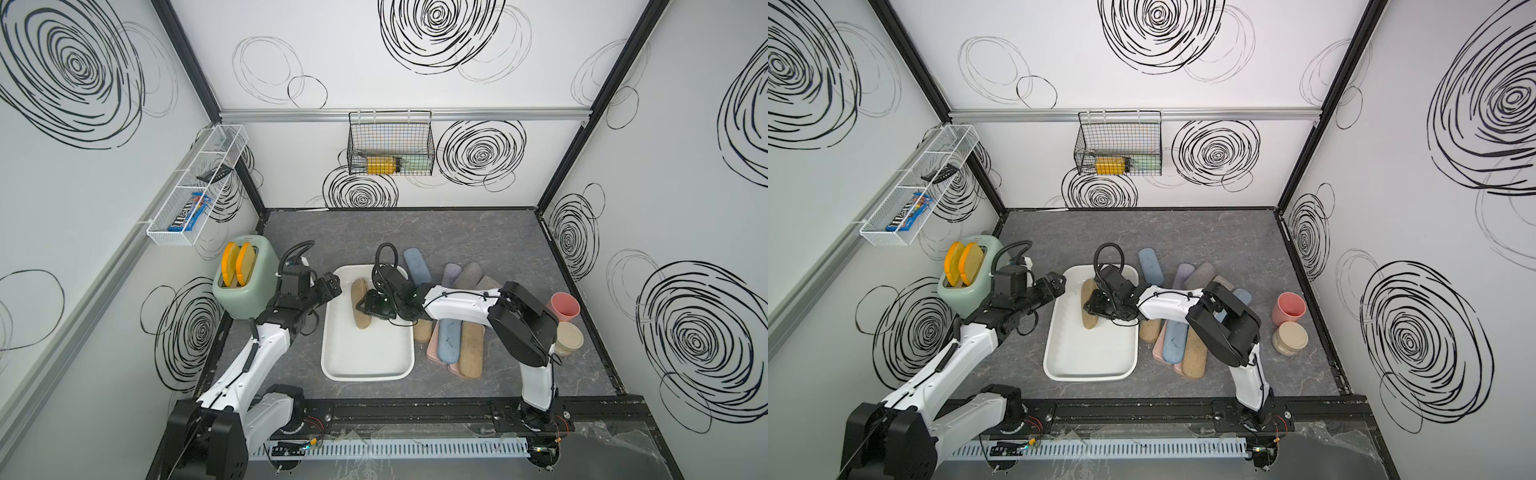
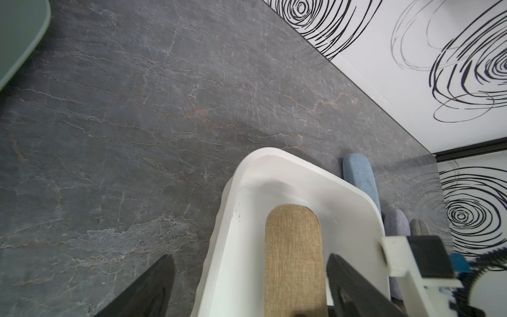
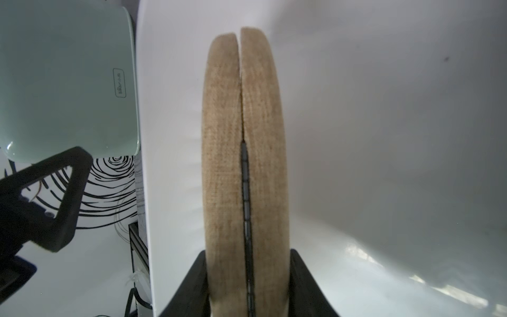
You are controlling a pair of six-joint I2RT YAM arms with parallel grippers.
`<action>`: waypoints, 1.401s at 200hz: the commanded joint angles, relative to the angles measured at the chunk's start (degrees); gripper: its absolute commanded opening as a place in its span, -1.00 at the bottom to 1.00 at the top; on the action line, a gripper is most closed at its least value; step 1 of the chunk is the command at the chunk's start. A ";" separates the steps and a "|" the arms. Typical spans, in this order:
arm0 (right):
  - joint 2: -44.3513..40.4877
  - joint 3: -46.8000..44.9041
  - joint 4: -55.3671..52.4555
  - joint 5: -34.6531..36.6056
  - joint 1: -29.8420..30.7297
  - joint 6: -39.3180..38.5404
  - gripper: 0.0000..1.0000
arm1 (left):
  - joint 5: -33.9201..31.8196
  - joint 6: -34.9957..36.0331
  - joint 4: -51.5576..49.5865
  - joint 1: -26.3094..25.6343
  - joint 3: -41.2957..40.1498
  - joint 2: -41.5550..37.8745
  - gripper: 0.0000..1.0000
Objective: Put the glasses cases into the storage boxes
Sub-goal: Place the glasses case in the storage box.
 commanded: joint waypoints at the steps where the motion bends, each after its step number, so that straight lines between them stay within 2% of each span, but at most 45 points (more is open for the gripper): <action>1: 2.32 2.64 4.94 -1.94 -1.03 5.26 -0.25 | 1.15 -0.29 2.23 -0.49 -0.31 0.60 0.79; 82: 8.57 7.18 6.22 -4.84 -1.18 8.27 -0.20 | 0.62 0.11 1.79 -2.79 -0.22 1.28 0.78; 168: 8.36 8.79 -0.87 -2.87 -1.31 5.34 0.36 | -0.04 0.48 1.64 -2.94 -0.22 0.02 0.78; 236: 4.21 12.03 -11.52 3.83 -1.31 -1.12 0.61 | -0.62 0.85 1.13 -3.40 -0.05 -0.12 0.79; 280: -1.05 14.84 -18.89 7.64 -0.39 -8.47 0.78 | -1.45 1.22 0.61 -4.06 0.13 -0.41 0.79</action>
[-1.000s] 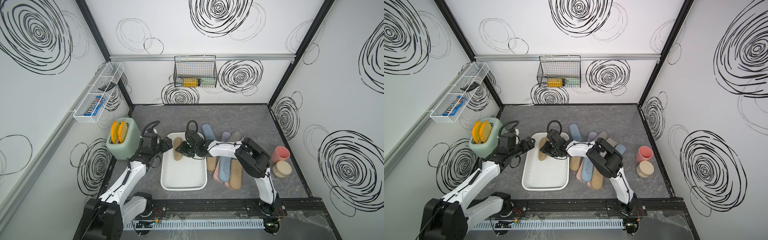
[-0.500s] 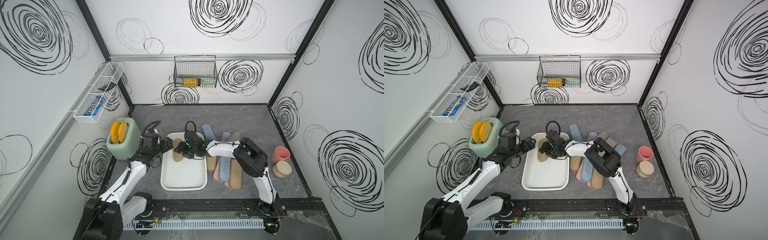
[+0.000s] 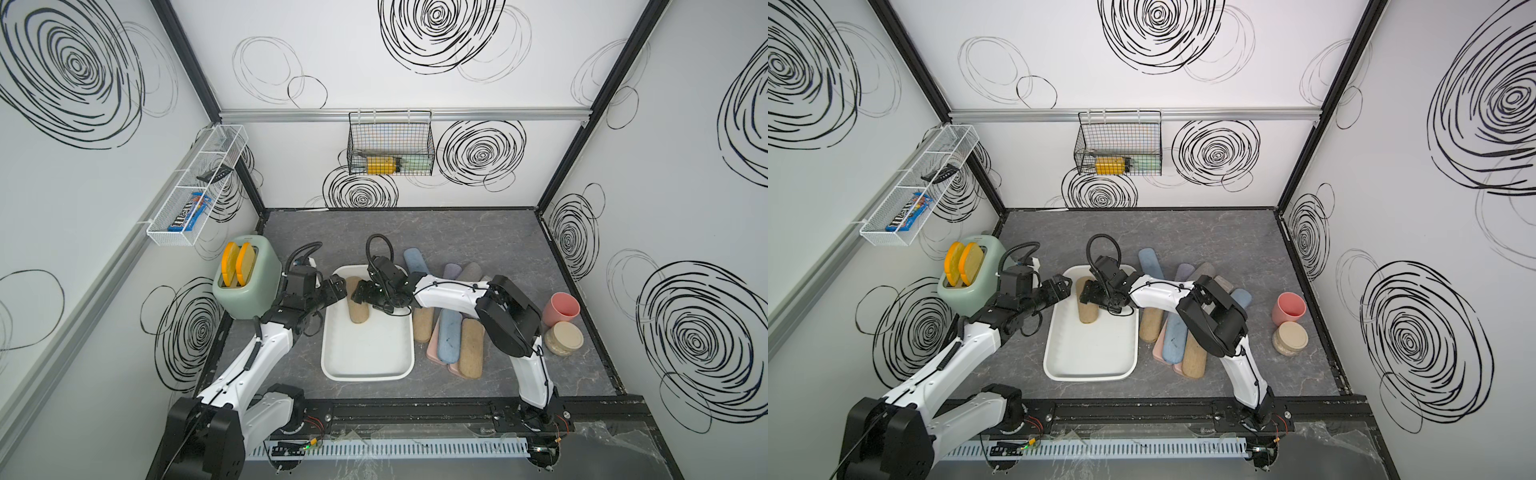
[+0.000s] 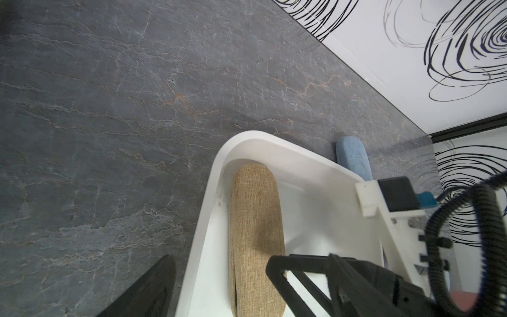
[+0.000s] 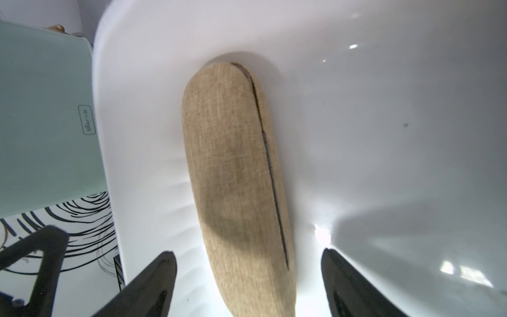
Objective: Put the glasses cases into the storage boxes
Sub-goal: Place the glasses case in the storage box, then pick up the glasses case.
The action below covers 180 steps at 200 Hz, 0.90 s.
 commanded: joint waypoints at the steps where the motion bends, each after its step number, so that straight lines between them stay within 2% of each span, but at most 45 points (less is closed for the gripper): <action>1: -5.68 3.38 -6.25 3.94 0.81 -5.74 0.79 | -1.28 0.89 0.69 -0.54 0.13 -0.97 0.79; 33: -11.20 4.30 -11.35 6.40 0.97 -10.62 0.79 | -2.04 1.29 0.44 -0.95 0.30 -1.14 0.77; 74: -20.35 3.30 -26.45 18.75 -1.29 -13.18 0.76 | -3.50 2.06 -0.10 -2.72 0.61 -1.82 0.76; 106: -30.48 -5.82 -30.14 19.93 -5.61 -14.09 0.74 | -3.46 2.17 -0.13 -3.30 0.66 -1.99 0.76; 139: -39.67 -16.19 -34.31 24.37 -6.23 -12.84 0.72 | -3.11 2.21 0.06 -3.73 0.66 -2.08 0.76; 180: -49.28 -27.48 -39.42 22.68 -6.62 -10.04 0.72 | -2.86 2.39 0.01 -3.90 0.74 -2.18 0.74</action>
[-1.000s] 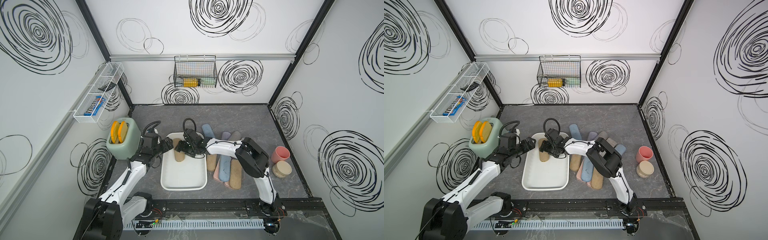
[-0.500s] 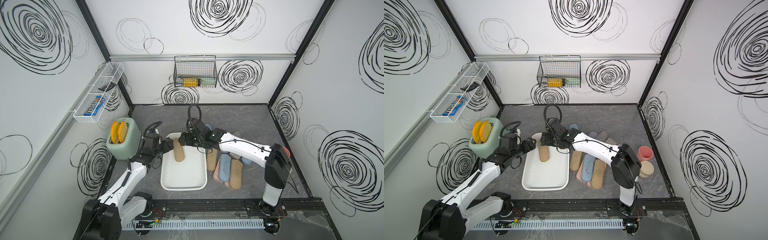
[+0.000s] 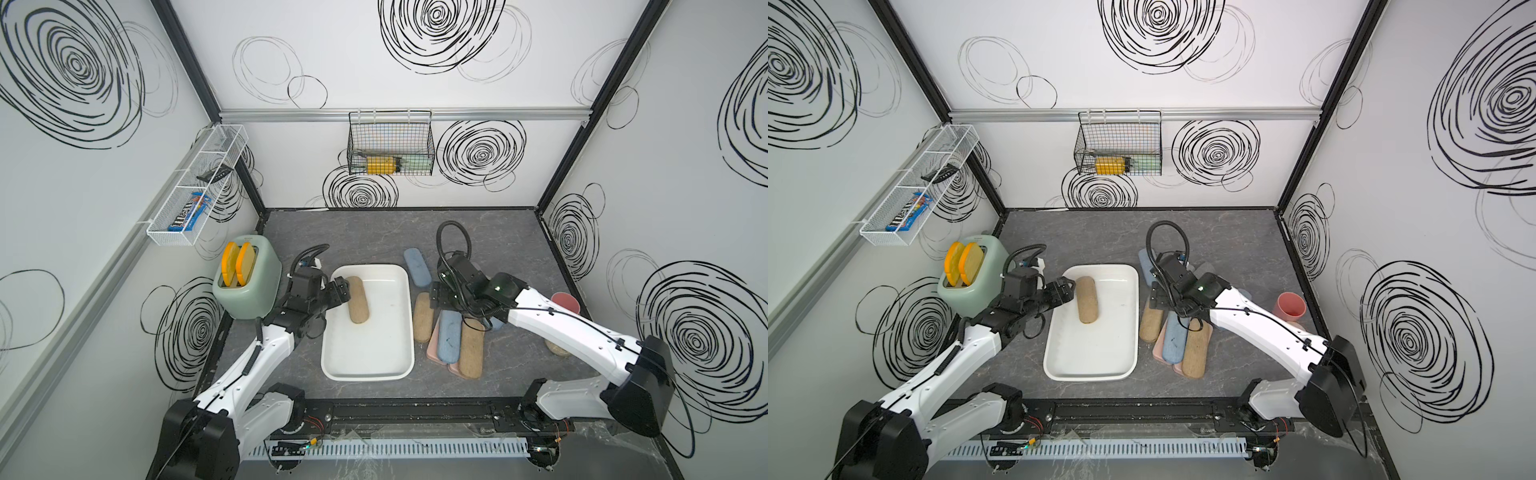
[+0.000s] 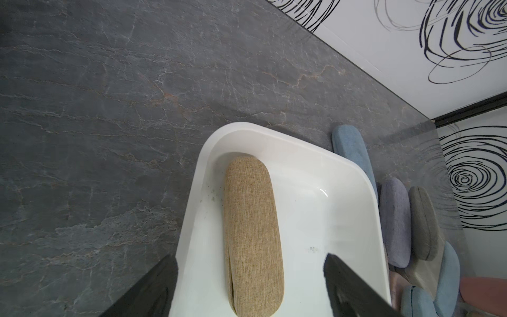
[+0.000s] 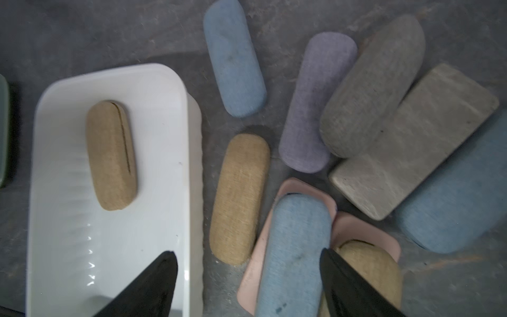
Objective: Put the glasses cases into the storage boxes
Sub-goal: Pick up the glasses case.
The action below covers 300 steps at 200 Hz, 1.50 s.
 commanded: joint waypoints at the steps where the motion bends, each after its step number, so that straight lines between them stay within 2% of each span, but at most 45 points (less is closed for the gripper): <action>1: -4.56 -4.54 -6.36 0.73 0.11 2.27 0.72 | -0.31 0.88 1.10 -0.34 0.74 -0.87 0.74; 28: -8.31 -9.22 -8.87 0.59 0.01 3.73 0.76 | -0.27 1.06 1.24 -0.90 0.75 -1.08 0.74; 59: -10.92 -11.69 -7.09 1.38 -1.16 3.54 0.78 | -0.31 1.15 1.21 -1.12 0.74 -0.88 0.74; 113: -7.37 -13.30 -10.59 -2.34 -1.03 6.80 0.77 | -0.64 1.41 1.13 -1.15 0.83 -0.51 0.74; 180: -9.66 -19.39 -7.02 -6.50 -0.84 7.99 0.76 | -0.20 1.41 0.95 -1.12 1.01 1.01 0.74; 240: -8.06 -19.91 -6.12 -6.29 -0.76 8.61 0.59 | -0.95 1.58 0.52 -1.04 1.18 1.01 0.74; 300: -6.85 -21.42 -5.38 -5.63 -0.50 9.48 0.54 | -0.93 1.58 0.56 -1.01 1.16 0.62 0.74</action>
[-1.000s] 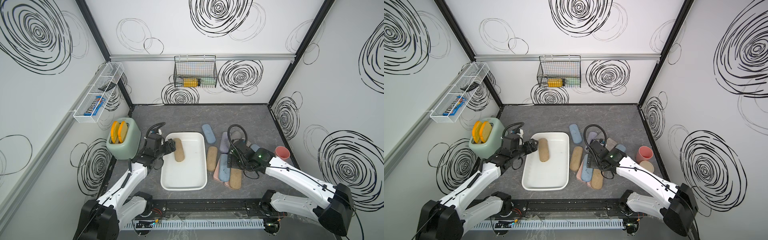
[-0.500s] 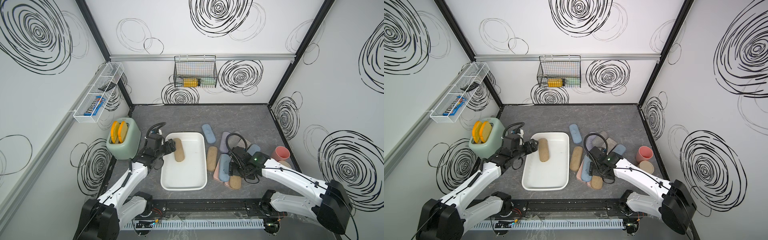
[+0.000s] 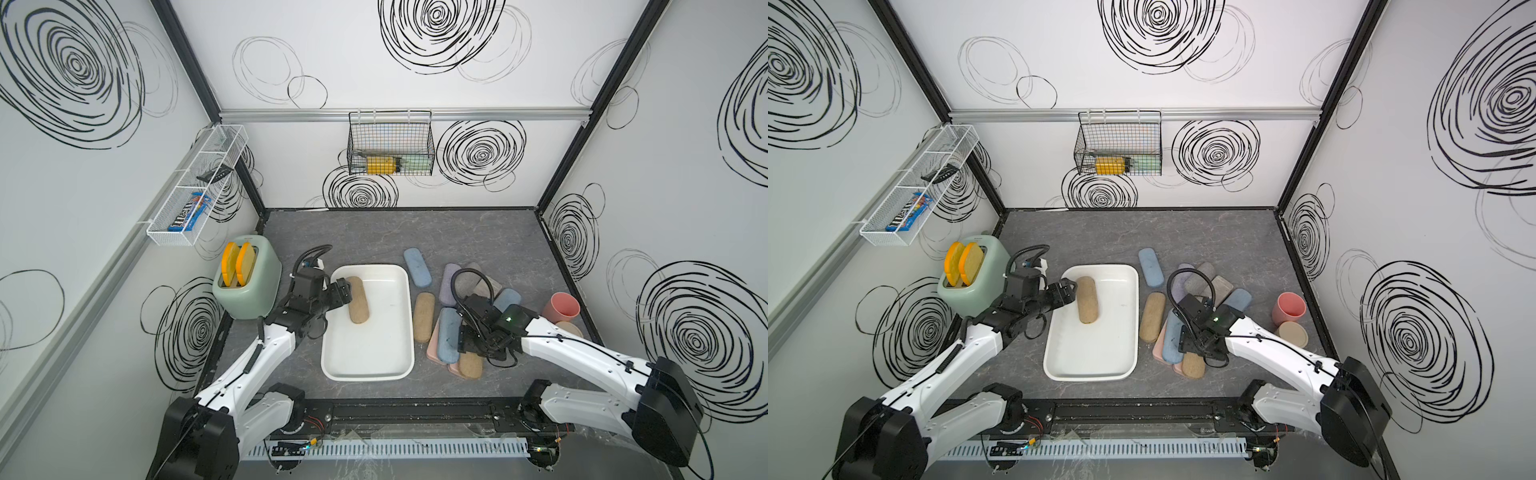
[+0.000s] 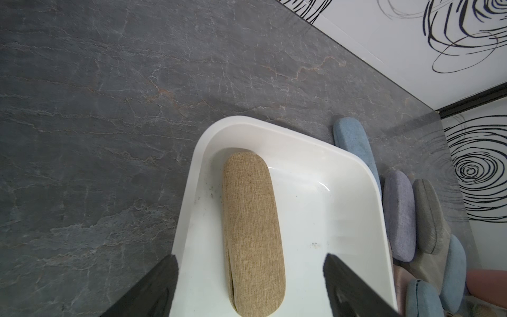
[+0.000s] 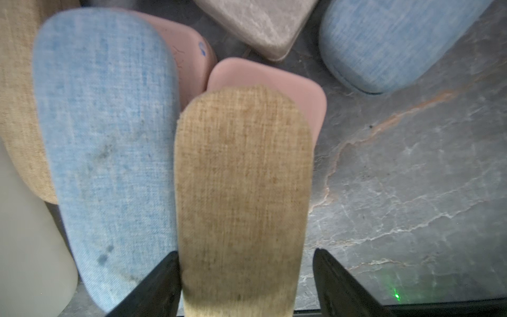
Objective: Put the glasses cases into the storage boxes
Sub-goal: Pick up the glasses case.
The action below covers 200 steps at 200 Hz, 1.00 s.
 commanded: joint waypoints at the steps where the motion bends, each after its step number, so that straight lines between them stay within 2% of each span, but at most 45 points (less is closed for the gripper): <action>1: 0.87 -1.39 -0.30 0.98 0.40 1.40 0.54 | -0.67 0.64 0.60 -0.13 1.17 -0.05 0.74; 64: 0.89 -2.42 0.20 1.55 0.63 2.00 0.46 | -0.70 0.64 0.59 -0.10 1.11 -0.42 0.74; 119: -1.28 -1.07 -1.14 2.68 0.67 2.06 0.26 | -0.75 0.64 0.42 -0.14 1.14 -0.58 0.75; 169: -2.33 6.33 -6.08 6.30 1.84 0.68 0.14 | -0.83 0.56 0.41 -0.14 1.09 -1.05 0.76; 200: 0.83 14.93 -4.81 7.87 7.10 -1.63 0.11 | -1.44 0.42 0.13 0.02 1.09 -1.60 0.77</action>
